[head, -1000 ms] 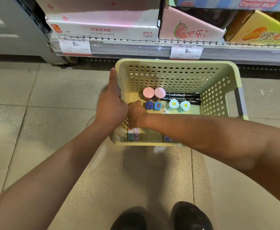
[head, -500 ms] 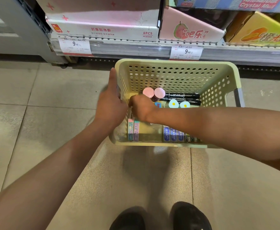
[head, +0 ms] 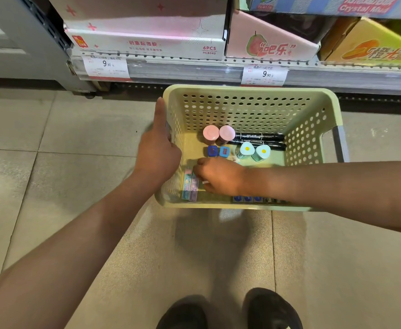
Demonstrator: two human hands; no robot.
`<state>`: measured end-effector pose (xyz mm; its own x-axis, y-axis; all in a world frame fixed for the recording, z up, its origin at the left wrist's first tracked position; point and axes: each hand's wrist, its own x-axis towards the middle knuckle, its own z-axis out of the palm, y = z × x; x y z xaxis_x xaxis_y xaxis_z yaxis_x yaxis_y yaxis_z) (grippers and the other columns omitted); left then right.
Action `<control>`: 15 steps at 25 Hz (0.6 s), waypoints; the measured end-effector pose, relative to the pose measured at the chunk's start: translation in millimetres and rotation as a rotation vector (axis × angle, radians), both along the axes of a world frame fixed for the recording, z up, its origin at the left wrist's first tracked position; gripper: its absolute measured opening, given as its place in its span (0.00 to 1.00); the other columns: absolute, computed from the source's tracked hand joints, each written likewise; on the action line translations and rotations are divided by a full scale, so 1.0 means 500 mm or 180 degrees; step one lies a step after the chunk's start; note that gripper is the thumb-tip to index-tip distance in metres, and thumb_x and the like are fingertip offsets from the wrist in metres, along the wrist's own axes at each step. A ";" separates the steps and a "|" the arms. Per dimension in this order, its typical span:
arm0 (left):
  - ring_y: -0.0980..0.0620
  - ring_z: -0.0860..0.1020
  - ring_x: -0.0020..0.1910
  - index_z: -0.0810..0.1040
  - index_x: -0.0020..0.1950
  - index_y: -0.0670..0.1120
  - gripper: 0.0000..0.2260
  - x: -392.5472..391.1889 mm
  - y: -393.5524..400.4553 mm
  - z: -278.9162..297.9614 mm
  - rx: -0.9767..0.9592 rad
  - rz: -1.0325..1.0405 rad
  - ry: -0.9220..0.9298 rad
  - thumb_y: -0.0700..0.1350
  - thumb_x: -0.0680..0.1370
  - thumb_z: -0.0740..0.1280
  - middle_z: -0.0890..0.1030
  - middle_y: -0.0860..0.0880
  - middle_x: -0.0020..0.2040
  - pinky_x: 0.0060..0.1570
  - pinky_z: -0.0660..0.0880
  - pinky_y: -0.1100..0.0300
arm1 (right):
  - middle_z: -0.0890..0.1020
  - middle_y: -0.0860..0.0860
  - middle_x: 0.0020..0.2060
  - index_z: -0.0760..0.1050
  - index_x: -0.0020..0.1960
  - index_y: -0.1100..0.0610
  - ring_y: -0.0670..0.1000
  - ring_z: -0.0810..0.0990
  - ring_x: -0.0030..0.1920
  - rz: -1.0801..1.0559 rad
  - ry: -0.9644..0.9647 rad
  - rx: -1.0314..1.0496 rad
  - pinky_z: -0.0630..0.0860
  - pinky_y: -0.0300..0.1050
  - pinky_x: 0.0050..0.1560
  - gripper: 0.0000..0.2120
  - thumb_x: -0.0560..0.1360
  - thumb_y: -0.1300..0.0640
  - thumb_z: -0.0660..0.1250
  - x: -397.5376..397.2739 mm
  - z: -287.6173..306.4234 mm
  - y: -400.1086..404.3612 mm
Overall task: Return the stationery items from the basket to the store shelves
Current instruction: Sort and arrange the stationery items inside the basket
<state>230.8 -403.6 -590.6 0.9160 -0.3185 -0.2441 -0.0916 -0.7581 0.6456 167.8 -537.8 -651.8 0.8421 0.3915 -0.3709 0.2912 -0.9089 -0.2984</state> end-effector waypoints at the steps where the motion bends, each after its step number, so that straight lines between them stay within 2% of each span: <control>1: 0.51 0.72 0.47 0.43 0.77 0.53 0.36 0.000 0.001 0.001 -0.0006 0.0001 0.0001 0.36 0.77 0.59 0.76 0.44 0.57 0.46 0.67 0.57 | 0.76 0.57 0.52 0.74 0.52 0.61 0.57 0.78 0.49 0.0013 0.0182 0.0118 0.66 0.41 0.42 0.09 0.73 0.62 0.64 -0.002 -0.008 0.002; 4: 0.51 0.72 0.47 0.42 0.77 0.53 0.35 0.000 0.001 0.002 -0.0011 -0.0023 -0.0013 0.37 0.77 0.59 0.75 0.44 0.56 0.47 0.66 0.58 | 0.77 0.55 0.50 0.75 0.52 0.60 0.52 0.75 0.46 -0.0085 0.0592 0.0368 0.66 0.38 0.43 0.09 0.72 0.62 0.66 -0.005 -0.018 0.000; 8: 0.51 0.72 0.47 0.43 0.77 0.53 0.36 0.002 -0.001 -0.002 -0.0022 0.0014 0.0012 0.37 0.77 0.59 0.76 0.45 0.56 0.47 0.66 0.58 | 0.80 0.59 0.52 0.73 0.59 0.63 0.58 0.79 0.51 -0.0762 0.0333 0.0237 0.72 0.44 0.44 0.13 0.75 0.63 0.61 -0.013 -0.028 -0.016; 11: 0.50 0.73 0.50 0.43 0.77 0.55 0.36 0.004 0.001 -0.006 -0.0023 0.0040 0.0052 0.37 0.76 0.60 0.76 0.44 0.59 0.48 0.67 0.58 | 0.73 0.63 0.61 0.64 0.69 0.65 0.61 0.78 0.54 -0.0670 0.0303 -0.0232 0.75 0.49 0.50 0.21 0.76 0.66 0.58 -0.020 -0.039 -0.005; 15: 0.52 0.72 0.48 0.43 0.77 0.54 0.36 0.001 -0.001 -0.001 -0.0014 0.0023 0.0028 0.37 0.77 0.60 0.75 0.45 0.59 0.48 0.67 0.58 | 0.60 0.64 0.71 0.56 0.73 0.65 0.62 0.77 0.58 -0.0370 0.0317 -0.0292 0.74 0.52 0.53 0.24 0.77 0.67 0.54 -0.009 -0.047 0.011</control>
